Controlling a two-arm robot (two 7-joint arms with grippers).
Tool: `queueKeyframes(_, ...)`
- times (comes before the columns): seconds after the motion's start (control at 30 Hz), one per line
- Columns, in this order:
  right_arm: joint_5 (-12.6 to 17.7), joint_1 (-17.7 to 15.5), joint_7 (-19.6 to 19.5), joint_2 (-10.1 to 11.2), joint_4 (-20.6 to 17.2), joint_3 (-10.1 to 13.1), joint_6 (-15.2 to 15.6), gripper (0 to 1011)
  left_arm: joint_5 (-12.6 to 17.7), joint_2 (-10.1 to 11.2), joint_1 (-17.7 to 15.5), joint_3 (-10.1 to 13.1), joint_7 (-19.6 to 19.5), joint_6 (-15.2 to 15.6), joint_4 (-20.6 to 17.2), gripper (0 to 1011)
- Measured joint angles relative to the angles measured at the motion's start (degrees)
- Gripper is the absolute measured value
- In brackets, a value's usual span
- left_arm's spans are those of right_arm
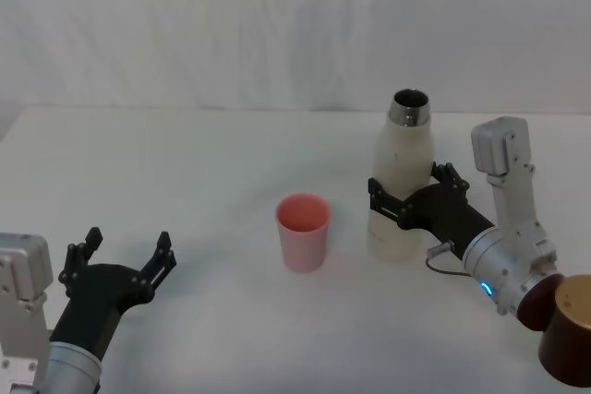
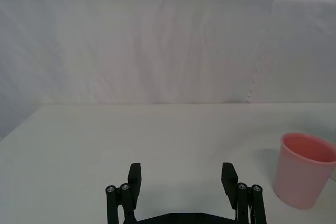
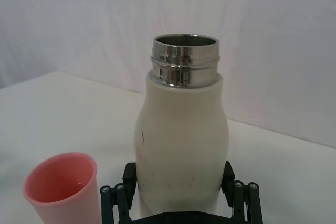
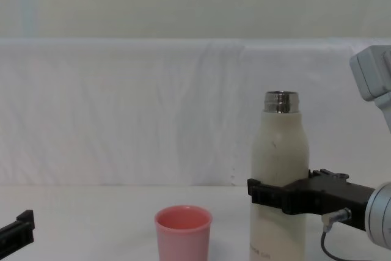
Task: Grasp the thermos with one hand and pour water into the cup lid.
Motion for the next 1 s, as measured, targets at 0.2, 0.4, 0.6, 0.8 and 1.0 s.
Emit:
queueKeyframes(0.2, 0.00, -0.01, 0.00, -0.02, 0.00, 0.03, 0.00, 1001, 0.00, 0.00, 0.00, 0.00, 0.00, 0.00, 0.00, 1001)
queueKeyframes(0.4, 0.00, -0.01, 0.00, -0.03, 0.00, 0.05, 0.00, 1001, 0.00, 0.00, 0.00, 0.00, 0.00, 0.00, 0.00, 1001)
queueKeyframes(0.6, -0.01, -0.01, 0.00, -0.03, 0.00, 0.05, 0.00, 1001, 0.00, 0.00, 0.00, 0.00, 0.00, 0.00, 0.00, 1001)
queueKeyframes(0.8, -0.01, -0.01, 0.00, -0.03, 0.02, 0.05, 0.03, 1001, 0.00, 0.00, 0.00, 0.00, 0.00, 0.00, 0.00, 1001)
queueKeyframes(1.0, 0.10, -0.10, -0.01, 0.06, 0.00, 0.14, 0.22, 1001, 0.00, 0.00, 0.00, 0.00, 0.00, 0.00, 0.00, 1001)
